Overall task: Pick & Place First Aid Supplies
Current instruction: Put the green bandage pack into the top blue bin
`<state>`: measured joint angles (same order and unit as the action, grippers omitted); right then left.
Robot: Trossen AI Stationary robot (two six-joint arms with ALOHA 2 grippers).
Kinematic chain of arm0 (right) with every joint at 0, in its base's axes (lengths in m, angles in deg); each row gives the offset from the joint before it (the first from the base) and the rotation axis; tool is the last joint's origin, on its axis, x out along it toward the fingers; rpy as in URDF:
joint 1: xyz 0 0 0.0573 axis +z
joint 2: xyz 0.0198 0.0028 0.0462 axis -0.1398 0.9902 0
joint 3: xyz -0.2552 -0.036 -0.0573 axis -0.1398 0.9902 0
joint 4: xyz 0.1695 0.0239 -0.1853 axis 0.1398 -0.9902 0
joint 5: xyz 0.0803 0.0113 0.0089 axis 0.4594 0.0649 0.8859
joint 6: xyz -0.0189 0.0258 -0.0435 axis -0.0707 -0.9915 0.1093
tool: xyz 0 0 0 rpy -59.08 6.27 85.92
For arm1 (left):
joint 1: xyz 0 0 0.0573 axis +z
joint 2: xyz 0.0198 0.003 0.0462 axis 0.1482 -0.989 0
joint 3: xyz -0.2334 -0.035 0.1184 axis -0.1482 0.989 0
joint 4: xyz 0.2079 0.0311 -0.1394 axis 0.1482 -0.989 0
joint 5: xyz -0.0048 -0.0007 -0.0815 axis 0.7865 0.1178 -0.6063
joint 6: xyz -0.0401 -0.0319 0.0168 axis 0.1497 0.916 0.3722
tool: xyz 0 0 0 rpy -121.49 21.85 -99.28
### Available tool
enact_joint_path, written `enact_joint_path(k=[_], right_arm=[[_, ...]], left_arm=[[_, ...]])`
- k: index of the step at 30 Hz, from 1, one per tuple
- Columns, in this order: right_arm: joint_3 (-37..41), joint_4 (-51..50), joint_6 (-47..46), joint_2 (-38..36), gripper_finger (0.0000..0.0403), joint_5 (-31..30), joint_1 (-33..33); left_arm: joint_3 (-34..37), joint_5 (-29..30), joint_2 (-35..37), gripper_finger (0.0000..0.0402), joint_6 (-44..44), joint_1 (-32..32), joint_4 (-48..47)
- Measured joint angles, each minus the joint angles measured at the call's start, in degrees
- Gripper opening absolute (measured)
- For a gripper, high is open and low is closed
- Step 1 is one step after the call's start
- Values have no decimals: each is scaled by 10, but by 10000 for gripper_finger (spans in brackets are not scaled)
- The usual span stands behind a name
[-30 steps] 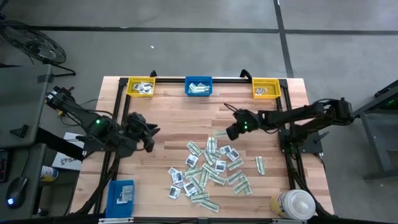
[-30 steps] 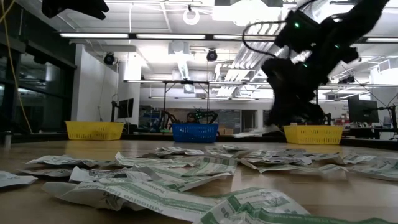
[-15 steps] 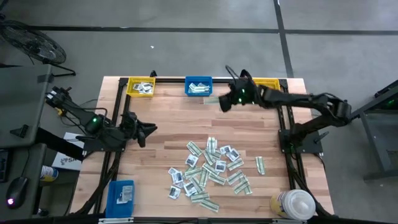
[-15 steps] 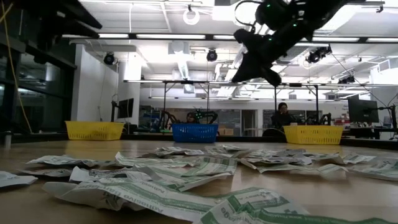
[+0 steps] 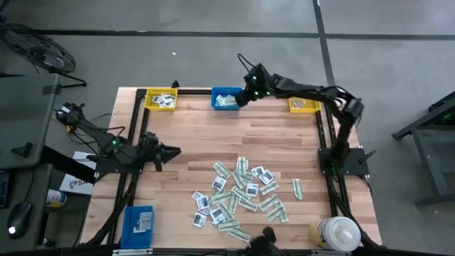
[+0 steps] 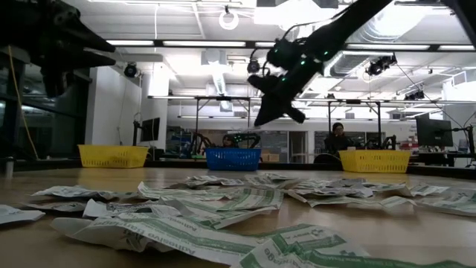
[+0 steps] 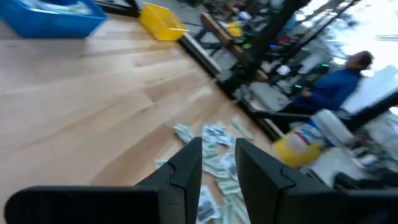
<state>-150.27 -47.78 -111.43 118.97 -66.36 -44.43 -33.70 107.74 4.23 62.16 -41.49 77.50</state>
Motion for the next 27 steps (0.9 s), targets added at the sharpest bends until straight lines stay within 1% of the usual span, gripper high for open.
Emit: enact_joint_path(k=[7,11,16,22,25,27], right_arm=[[-101,-6,-29,89,0,0,-5],[-137,-33,-32,129,0,-6,-4],[-141,-47,-56,138,0,-50,-4],[-139,-47,-57,138,3,-50,-4],[-139,-48,-57,138,18,-51,-3],[-139,-49,-59,139,36,-48,-3]], left_arm=[[68,-34,40,96,-57,0,117],[103,-52,61,96,-73,0,171],[118,-63,77,96,-80,0,188],[118,-82,77,96,-91,0,191],[119,-90,77,96,-93,0,190],[119,-92,77,96,-93,0,190]])
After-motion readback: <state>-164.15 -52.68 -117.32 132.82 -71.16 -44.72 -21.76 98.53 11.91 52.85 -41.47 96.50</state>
